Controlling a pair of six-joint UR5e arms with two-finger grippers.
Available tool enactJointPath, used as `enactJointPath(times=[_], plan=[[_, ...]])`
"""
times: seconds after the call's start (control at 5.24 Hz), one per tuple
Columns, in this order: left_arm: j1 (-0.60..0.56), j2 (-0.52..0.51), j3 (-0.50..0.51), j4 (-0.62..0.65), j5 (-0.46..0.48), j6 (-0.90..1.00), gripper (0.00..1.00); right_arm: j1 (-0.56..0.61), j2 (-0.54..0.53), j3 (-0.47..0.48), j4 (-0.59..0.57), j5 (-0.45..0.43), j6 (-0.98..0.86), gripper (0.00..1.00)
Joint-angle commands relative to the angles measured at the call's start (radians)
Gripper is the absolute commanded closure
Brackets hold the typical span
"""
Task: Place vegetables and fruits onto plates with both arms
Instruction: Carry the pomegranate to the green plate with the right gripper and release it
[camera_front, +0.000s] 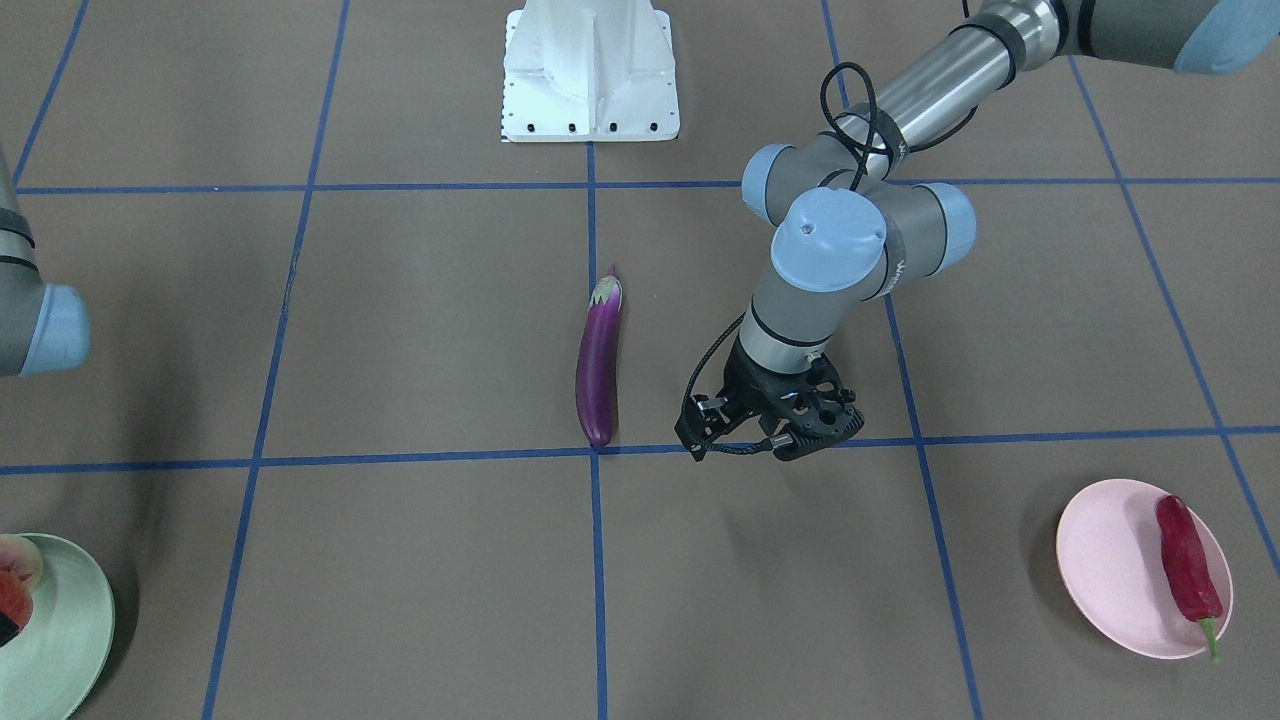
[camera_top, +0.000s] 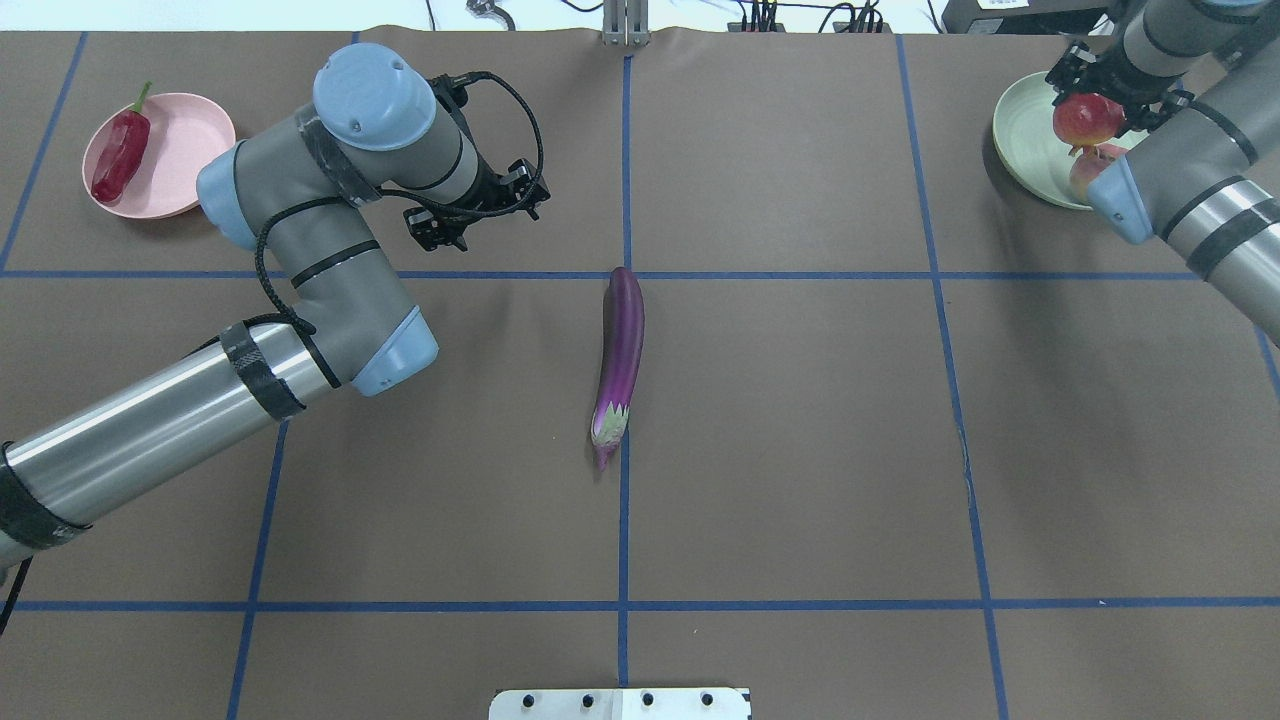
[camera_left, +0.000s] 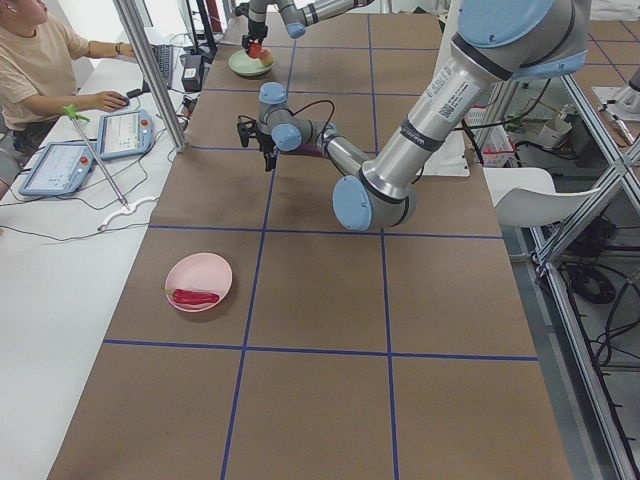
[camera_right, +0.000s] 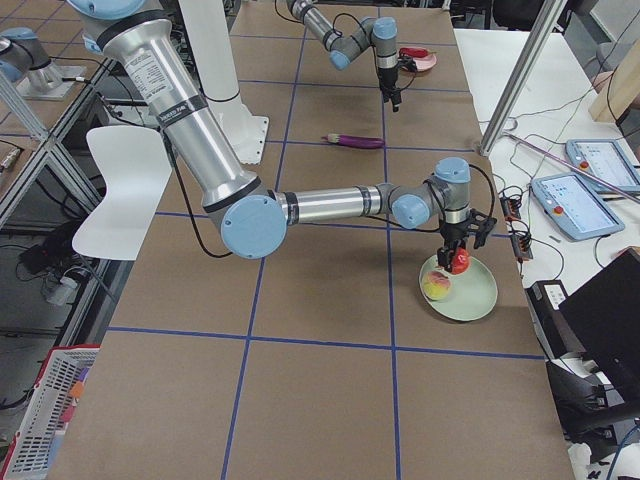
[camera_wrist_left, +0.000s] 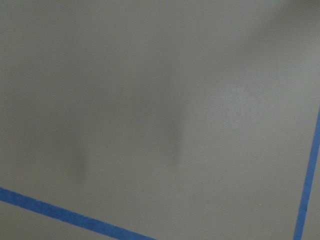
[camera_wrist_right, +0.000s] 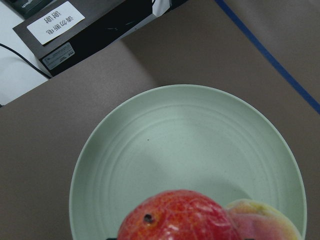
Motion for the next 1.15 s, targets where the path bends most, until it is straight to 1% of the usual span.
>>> enactJointPath(times=[0.0,0.19,0.38,0.57,0.76,0.95], plan=[[0.015,0.000,0.000,0.000,0.001,-0.025,0.00,0.004,0.065,-0.084,0.003,-0.041,0.010,1.00],[0.021,-0.002,0.000,-0.002,0.018,-0.032,0.00,0.004,0.061,-0.086,0.008,-0.050,-0.001,0.96],[0.033,-0.008,-0.014,0.000,0.046,-0.044,0.00,0.002,0.041,-0.086,0.038,-0.053,-0.012,0.14],[0.033,-0.009,-0.031,0.001,0.044,-0.061,0.00,0.001,0.018,-0.083,0.081,-0.055,-0.047,0.00],[0.047,-0.009,-0.057,0.035,0.044,-0.062,0.00,0.011,0.022,-0.071,0.083,-0.047,-0.094,0.00],[0.078,-0.009,-0.148,0.166,0.046,-0.061,0.00,0.043,0.009,-0.034,0.080,0.008,-0.149,0.00]])
